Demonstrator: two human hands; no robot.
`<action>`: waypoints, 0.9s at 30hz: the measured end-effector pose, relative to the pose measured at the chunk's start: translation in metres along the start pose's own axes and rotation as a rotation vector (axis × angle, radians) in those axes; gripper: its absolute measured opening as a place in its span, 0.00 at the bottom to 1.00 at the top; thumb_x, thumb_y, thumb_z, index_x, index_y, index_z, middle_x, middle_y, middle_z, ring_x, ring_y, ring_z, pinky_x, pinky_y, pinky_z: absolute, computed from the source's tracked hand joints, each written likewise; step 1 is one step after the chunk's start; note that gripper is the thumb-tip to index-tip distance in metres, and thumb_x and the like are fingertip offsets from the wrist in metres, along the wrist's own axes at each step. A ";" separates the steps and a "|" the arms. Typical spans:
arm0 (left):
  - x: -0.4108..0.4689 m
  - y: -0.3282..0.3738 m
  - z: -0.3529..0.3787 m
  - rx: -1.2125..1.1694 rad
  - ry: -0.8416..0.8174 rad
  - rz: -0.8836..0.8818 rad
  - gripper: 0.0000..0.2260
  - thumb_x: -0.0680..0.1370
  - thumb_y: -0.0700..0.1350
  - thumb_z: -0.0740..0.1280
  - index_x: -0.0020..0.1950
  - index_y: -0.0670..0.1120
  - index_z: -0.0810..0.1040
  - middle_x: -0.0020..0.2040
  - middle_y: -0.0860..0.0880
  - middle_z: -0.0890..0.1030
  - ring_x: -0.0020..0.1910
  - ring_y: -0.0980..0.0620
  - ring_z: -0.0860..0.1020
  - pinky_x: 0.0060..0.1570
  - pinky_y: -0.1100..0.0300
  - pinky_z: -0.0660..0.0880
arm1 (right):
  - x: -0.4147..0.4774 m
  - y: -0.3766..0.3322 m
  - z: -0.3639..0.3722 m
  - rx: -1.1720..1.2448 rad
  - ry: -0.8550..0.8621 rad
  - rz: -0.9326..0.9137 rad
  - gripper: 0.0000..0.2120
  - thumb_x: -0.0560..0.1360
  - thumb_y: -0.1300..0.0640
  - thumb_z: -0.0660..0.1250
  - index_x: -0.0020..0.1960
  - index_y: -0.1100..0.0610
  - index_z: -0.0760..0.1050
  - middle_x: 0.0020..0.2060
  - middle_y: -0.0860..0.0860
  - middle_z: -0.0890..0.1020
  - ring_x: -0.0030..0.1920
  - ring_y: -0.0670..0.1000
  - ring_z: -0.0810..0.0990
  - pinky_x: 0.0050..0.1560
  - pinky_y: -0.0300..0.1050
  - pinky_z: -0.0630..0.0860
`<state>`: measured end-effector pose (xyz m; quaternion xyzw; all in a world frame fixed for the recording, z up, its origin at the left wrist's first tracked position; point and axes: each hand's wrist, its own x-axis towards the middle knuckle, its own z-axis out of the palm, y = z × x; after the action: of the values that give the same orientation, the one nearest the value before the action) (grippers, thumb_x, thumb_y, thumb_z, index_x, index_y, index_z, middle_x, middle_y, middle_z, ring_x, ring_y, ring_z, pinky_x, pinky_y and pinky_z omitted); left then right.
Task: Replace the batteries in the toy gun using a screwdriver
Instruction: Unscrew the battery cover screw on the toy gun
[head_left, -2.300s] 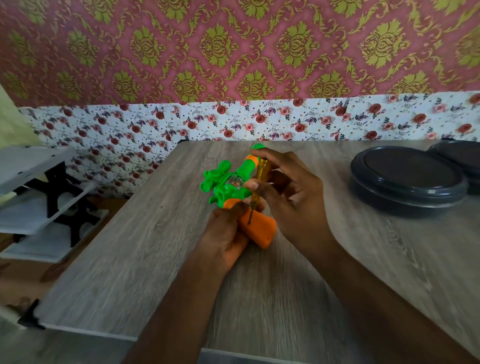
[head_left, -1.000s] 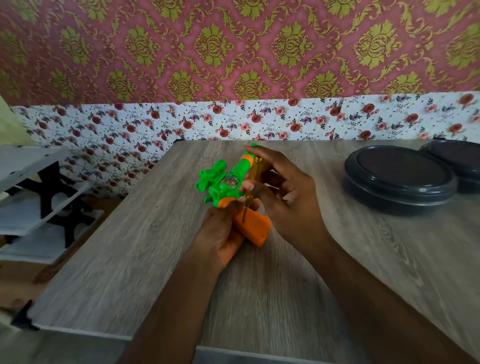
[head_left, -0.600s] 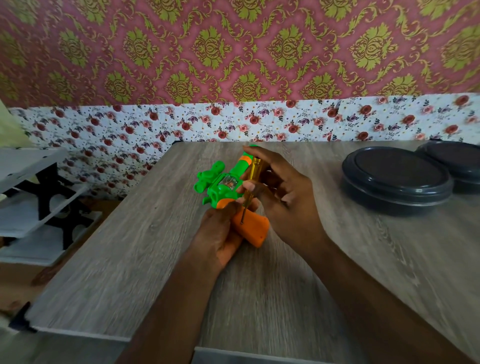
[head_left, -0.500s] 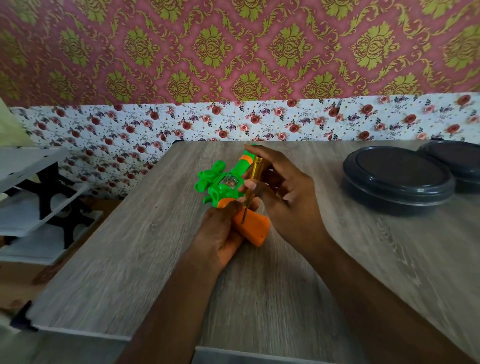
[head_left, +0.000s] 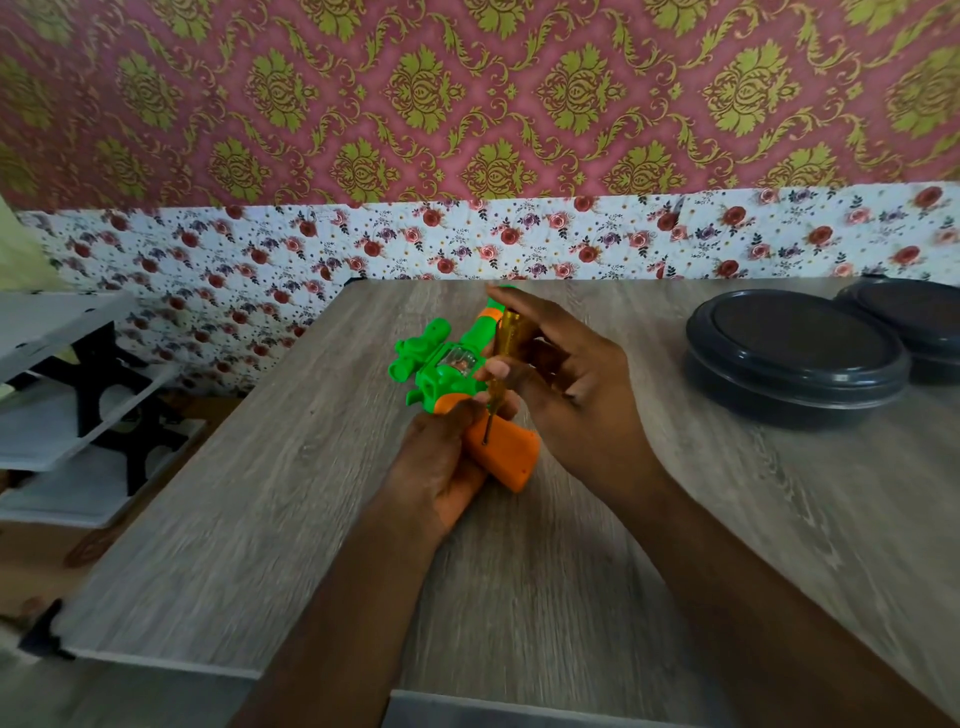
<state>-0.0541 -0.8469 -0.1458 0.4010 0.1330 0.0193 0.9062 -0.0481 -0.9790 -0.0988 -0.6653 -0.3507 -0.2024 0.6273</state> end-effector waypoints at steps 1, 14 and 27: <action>0.000 0.000 0.000 -0.007 -0.006 0.004 0.13 0.80 0.33 0.62 0.64 0.39 0.78 0.67 0.32 0.77 0.65 0.36 0.77 0.71 0.34 0.68 | 0.000 -0.001 -0.001 0.024 -0.006 0.009 0.25 0.77 0.69 0.70 0.71 0.54 0.74 0.49 0.53 0.84 0.51 0.52 0.86 0.55 0.54 0.84; -0.002 -0.001 0.001 -0.021 0.024 -0.003 0.19 0.76 0.37 0.67 0.67 0.38 0.77 0.66 0.30 0.77 0.70 0.33 0.74 0.70 0.32 0.68 | 0.000 -0.001 0.000 -0.027 -0.028 0.014 0.22 0.78 0.66 0.71 0.70 0.57 0.75 0.52 0.53 0.83 0.53 0.52 0.85 0.48 0.41 0.82; -0.005 0.002 0.003 -0.019 0.026 -0.024 0.17 0.80 0.34 0.63 0.70 0.36 0.74 0.68 0.31 0.76 0.68 0.34 0.76 0.66 0.36 0.73 | 0.001 0.003 0.001 -0.048 -0.043 0.027 0.22 0.77 0.63 0.71 0.70 0.53 0.75 0.56 0.52 0.80 0.53 0.56 0.84 0.53 0.58 0.83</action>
<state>-0.0578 -0.8482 -0.1418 0.3903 0.1491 0.0150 0.9084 -0.0456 -0.9774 -0.0999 -0.6890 -0.3504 -0.1878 0.6061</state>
